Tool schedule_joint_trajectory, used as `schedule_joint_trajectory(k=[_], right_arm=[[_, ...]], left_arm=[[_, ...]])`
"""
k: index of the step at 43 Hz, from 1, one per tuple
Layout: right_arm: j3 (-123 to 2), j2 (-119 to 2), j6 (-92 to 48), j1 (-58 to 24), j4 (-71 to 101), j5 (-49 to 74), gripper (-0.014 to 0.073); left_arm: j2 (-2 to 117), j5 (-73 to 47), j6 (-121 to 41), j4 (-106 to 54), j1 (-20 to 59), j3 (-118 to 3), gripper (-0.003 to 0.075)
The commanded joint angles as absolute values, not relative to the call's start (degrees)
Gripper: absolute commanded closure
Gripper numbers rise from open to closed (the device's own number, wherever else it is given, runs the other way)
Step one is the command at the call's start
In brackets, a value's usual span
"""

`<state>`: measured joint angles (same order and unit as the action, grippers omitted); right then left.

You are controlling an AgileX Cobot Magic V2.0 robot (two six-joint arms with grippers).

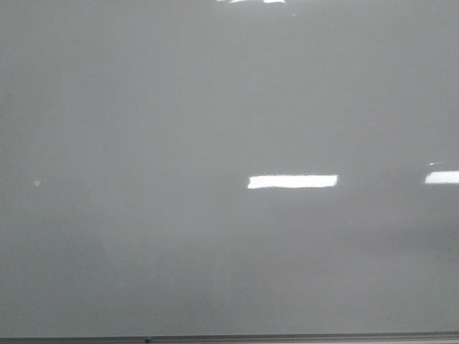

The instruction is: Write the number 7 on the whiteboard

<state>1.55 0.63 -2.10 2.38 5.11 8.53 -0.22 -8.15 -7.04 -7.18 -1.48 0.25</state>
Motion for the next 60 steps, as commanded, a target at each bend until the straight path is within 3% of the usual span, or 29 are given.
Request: schedule_joint_trajectory(k=[1,60], right_arm=[[1.3,1.7,-2.3,2.7,4.7,3.8,0.0653],[1.3,1.7,-2.3,2.7,4.7,3.8,0.0653]], left_arm=[[-1.1,-3.7,-6.9,-7.3,-1.5,0.5,0.0741],[-1.1,-1.5,-6.9,-7.3,-1.5,0.5,0.0741]])
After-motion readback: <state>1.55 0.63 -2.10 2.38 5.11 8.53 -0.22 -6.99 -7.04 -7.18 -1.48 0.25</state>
